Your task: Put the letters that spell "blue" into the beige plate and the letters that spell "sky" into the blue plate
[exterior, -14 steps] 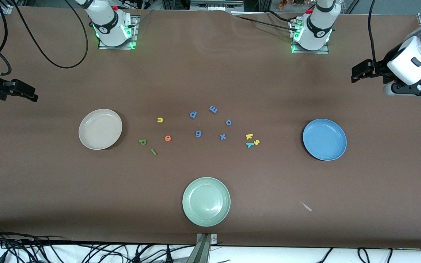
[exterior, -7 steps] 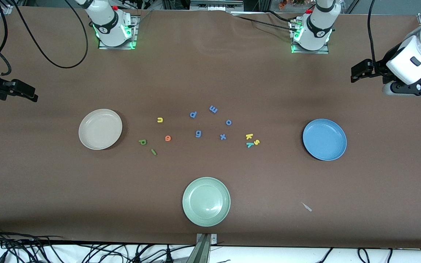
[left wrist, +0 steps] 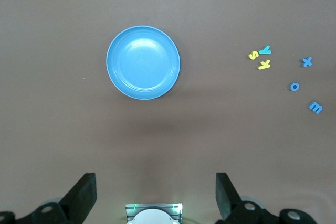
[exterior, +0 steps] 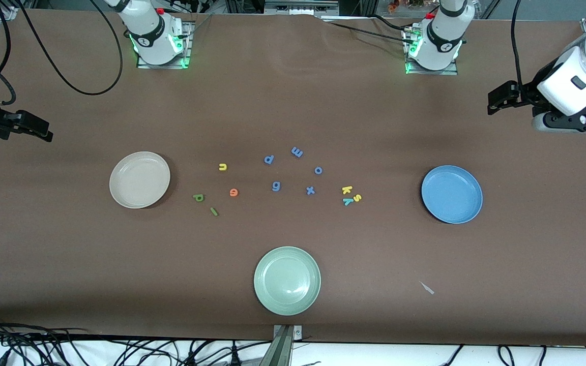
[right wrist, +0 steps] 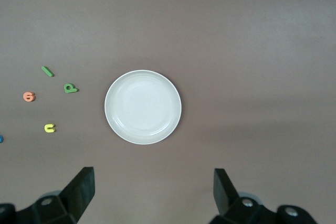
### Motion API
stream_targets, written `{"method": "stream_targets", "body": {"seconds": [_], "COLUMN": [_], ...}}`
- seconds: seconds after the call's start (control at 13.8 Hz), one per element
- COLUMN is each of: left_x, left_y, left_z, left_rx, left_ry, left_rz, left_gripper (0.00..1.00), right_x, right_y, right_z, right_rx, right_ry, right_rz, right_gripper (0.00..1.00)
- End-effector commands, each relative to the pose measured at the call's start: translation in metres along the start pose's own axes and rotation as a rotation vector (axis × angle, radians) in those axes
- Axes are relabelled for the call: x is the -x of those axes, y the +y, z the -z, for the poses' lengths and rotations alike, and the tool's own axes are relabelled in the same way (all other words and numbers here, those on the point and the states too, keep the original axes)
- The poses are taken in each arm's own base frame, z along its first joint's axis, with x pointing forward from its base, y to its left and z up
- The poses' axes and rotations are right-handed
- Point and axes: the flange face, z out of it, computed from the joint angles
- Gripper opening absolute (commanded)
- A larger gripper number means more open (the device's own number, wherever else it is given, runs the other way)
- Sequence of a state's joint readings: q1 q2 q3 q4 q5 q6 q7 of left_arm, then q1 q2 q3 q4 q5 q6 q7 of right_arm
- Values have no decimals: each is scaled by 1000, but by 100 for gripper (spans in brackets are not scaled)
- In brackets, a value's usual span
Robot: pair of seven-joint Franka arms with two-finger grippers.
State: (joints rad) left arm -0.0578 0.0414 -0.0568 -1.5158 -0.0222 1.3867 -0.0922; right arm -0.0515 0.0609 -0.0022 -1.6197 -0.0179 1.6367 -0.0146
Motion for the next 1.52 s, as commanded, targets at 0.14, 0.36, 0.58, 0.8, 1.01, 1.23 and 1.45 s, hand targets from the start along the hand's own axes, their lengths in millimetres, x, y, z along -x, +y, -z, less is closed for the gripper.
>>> {"method": "stream_targets", "body": {"seconds": [0.14,0.36,0.58,0.8,1.01,1.23,1.45], "left_x": [-3,-3,-3,-5,-8,-18,-22], "left_y": [3,3,4,1,3,9,9], "left_z": [6,6,5,3,0,-5,-6], "left_rx": [29,29,29,28,24,27,26], "left_ry": [-1,-1,-2,-7,-13,-1,4], "left_rz": [2,2,-2,3,-1,-10,-12], "left_gripper": [100,100,100,100,100,100,100], "right_x": [3,3,3,2,1,-4,-19], "right_y": [1,1,1,2,-1,-13,-56], "right_z": [5,5,5,4,2,-7,-42], "right_rx": [14,14,12,12,9,11,22], "right_ry": [-2,-2,-2,-4,-5,-15,-67], "right_rz": [15,15,10,14,18,40,102], "right_gripper": [100,100,100,100,100,100,100]}}
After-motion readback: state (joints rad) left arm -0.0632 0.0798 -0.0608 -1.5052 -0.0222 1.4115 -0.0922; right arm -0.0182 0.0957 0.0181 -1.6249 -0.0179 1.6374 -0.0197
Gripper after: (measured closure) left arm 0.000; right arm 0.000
